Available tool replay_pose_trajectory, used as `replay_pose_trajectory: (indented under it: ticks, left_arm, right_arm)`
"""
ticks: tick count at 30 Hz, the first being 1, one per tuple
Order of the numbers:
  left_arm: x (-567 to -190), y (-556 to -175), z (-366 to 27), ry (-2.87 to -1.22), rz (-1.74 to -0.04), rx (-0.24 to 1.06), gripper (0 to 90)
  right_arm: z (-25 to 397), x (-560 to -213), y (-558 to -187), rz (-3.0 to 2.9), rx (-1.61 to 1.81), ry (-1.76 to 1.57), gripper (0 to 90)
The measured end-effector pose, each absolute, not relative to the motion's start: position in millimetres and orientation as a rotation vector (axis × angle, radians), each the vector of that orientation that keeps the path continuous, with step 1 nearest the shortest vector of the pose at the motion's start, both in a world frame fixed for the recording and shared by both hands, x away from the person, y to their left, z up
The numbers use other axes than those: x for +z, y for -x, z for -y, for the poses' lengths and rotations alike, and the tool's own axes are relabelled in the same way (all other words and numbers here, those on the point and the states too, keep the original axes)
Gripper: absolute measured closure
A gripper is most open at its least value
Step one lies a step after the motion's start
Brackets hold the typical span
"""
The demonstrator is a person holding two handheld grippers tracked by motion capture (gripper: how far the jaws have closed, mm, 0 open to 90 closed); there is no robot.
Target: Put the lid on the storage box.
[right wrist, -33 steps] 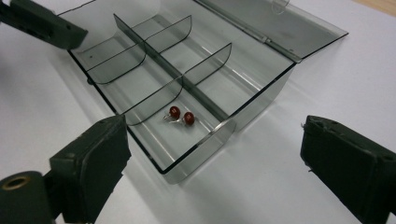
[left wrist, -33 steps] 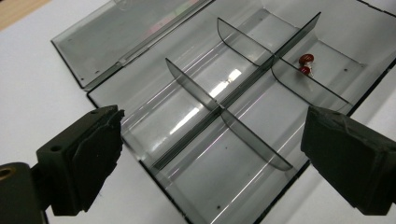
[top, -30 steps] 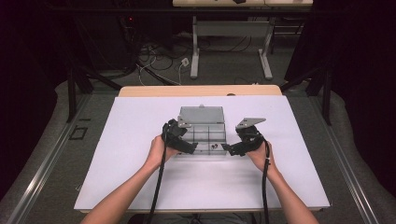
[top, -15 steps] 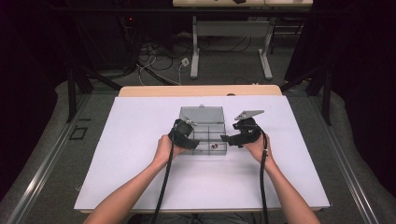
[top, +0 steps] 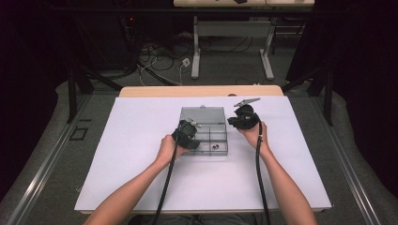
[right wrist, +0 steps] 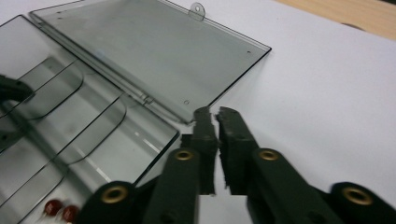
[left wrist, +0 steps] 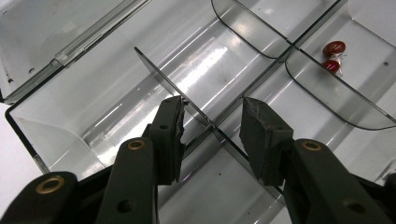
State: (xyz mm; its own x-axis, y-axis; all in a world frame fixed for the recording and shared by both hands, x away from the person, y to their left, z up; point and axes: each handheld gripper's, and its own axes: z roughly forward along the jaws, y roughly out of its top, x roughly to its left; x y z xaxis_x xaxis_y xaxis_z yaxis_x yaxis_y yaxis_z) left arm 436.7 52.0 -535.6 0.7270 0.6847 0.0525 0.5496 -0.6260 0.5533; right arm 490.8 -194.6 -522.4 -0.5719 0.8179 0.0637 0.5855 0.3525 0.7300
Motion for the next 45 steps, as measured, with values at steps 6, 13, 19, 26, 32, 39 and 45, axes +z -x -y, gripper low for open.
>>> replay_pose_trajectory:
  ticks: [6, 13, 19, 26, 32, 39, 45]
  left_arm:
    - [-536, -437, -52, -2.415, -0.936, 0.348, 59.2]
    - [-536, -437, -52, -2.411, -0.94, 0.34, 59.2]
    - [-537, -437, -53, -2.405, -0.935, 0.343, 59.2]
    - [-537, -437, -53, -2.402, -0.934, 0.341, 59.2]
    - [-536, -437, -54, -2.409, -0.925, 0.343, 59.2]
    - [-536, -437, -54, -2.407, -0.931, 0.336, 59.1]
    - [-536, -437, -54, -2.406, -0.934, 0.335, 59.0]
  right_arm:
    - [183, -535, -509, -2.367, 0.929, -1.3, 90.0]
    - [177, -548, -518, -2.39, 0.896, -1.303, 90.0]
    - [174, -551, -522, -2.366, 0.91, -1.322, 90.0]
    - [176, -554, -524, -2.344, 0.947, -1.317, 90.0]
    - [177, -554, -529, -2.297, 0.965, -1.298, 90.0]
    - [178, -543, -528, -2.229, 1.036, -1.287, 90.0]
    - [178, -534, -527, -2.209, 1.042, -1.242, 90.0]
